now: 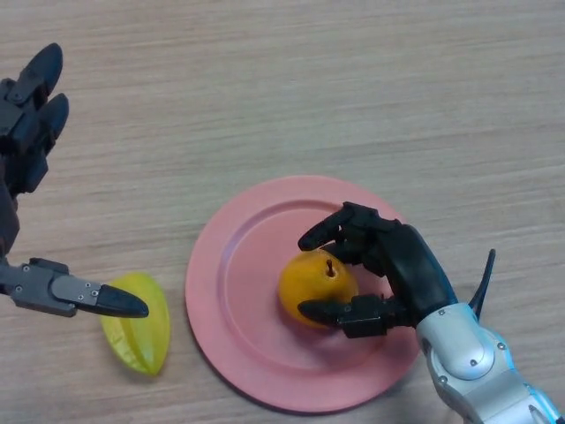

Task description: Pick up the yellow pear and place it on the plate

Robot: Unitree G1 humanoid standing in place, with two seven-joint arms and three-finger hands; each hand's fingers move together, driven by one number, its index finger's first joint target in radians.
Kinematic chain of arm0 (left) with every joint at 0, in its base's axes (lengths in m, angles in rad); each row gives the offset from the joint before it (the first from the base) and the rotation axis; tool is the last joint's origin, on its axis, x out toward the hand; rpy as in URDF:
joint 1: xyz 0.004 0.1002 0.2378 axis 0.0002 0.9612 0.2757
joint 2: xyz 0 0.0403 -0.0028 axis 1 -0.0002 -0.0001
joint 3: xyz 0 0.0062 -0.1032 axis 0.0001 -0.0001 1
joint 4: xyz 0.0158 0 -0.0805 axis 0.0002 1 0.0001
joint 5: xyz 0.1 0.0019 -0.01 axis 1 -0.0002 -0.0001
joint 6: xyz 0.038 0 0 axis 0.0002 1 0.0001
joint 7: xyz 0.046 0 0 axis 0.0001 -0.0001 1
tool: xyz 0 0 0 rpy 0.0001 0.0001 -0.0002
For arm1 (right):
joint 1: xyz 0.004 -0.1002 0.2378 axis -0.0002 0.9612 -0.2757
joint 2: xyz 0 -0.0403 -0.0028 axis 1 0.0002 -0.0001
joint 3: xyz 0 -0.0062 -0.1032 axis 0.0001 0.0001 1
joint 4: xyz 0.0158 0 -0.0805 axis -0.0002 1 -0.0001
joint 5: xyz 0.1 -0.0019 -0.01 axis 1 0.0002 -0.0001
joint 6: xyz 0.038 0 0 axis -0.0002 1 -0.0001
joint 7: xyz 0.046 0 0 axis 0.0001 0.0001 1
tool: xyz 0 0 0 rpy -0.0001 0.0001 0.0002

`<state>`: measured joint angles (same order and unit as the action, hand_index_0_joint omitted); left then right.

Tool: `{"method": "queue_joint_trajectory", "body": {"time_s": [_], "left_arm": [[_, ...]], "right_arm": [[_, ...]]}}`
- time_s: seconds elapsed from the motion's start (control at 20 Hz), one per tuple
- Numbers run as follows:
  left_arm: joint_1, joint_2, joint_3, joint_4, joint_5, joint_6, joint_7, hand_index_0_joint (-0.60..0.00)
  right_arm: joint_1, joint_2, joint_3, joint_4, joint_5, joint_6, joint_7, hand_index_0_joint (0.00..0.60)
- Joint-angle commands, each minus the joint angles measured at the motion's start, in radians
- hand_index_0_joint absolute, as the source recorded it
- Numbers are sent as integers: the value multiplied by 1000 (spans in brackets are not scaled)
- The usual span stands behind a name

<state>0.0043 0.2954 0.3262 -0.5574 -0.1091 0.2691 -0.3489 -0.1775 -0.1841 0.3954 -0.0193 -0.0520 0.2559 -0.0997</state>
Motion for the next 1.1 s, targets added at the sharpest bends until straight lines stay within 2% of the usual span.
{"method": "queue_joint_trajectory", "body": {"time_s": [0.05,0.1,0.15,0.2,0.25,0.3,0.35,0.45,0.55,0.7,0.8,0.95,1.1], "left_arm": [[-15,43,40,-38,-13,-155,-6,0],[-11,41,37,-40,-9,-156,-7,0],[-10,41,36,-41,-7,-154,-9,0],[-8,40,35,-46,-2,-151,-14,0],[-6,39,34,-48,3,-151,-19,0],[0,34,35,-51,12,-159,-27,0],[4,32,35,-50,17,-166,-32,0],[14,23,32,-48,23,-183,-26,0],[20,20,29,-55,25,-178,-25,0],[12,22,23,-60,33,-169,-22,0],[16,17,15,-73,24,-151,-23,0],[27,3,-4,-84,15,-131,-20,0],[27,-1,-15,-120,-55,-7,-15,0]], "right_arm": [[-11,-6,-4,-80,-40,0,26,600],[-9,-6,-1,-89,-37,14,36,551],[-9,-6,-1,-95,-34,18,42,451],[-7,-6,-3,-115,-23,29,55,301],[-6,-6,-7,-136,-10,45,65,201],[-8,-6,-18,-198,40,92,78,51],[-10,-6,-28,-241,74,121,82,0],[-13,-6,-46,-295,98,151,86,0],[2,-6,-85,-369,83,169,124,0],[48,-6,-198,-521,42,204,244,0],[57,-6,-259,-574,-6,182,276,0],[81,-18,-326,-678,5,231,269,0],[129,-34,-417,-737,88,201,233,0]]}}
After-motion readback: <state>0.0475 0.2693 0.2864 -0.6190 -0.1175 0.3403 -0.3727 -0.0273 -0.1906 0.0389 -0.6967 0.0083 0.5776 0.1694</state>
